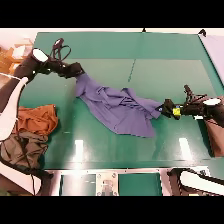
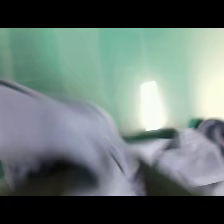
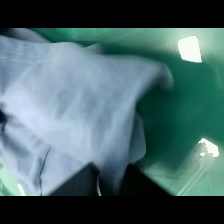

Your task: Fold the shirts.

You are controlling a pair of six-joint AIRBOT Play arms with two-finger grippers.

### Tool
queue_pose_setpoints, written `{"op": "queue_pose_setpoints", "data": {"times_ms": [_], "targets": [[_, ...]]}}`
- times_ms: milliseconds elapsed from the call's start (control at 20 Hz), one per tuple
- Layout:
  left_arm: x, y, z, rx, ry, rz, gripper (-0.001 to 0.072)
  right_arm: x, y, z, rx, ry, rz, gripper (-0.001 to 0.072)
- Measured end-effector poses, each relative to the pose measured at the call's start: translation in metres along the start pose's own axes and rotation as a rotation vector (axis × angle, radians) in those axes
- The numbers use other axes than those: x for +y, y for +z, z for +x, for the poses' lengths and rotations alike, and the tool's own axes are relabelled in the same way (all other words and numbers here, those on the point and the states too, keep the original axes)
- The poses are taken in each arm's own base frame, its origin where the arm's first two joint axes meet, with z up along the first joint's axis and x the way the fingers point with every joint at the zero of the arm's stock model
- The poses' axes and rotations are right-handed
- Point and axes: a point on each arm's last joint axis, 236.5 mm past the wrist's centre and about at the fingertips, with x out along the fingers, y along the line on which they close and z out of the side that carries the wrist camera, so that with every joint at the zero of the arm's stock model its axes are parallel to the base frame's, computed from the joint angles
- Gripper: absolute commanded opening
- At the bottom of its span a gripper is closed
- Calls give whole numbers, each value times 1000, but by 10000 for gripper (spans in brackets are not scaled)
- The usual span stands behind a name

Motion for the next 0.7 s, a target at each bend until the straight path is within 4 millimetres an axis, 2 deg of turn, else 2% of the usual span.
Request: {"op": "queue_pose_setpoints", "data": {"times_ms": [50, 100, 200, 300, 400, 500, 700], "targets": [[1, 4, -9, 13, -15, -18, 589, -2, 9, -3, -11, -5, -7, 483], [2, 7, -20, 27, -30, -43, 589, -3, 17, -9, -18, -12, -23, 555], [7, -2, -44, 97, -49, -107, 589, -4, 37, -27, -33, -37, -72, 555], [5, -29, -63, 203, -60, -163, 589, -3, 58, -48, -58, -68, -124, 555], [-1, -74, -70, 329, -54, -211, 590, 3, 75, -65, -87, -87, -173, 556], [-20, -124, -67, 418, -54, -238, 589, 10, 84, -73, -98, -97, -209, 555], [-72, -225, -32, 516, -90, -265, 589, 18, 84, -62, -56, -99, -245, 555]]}}
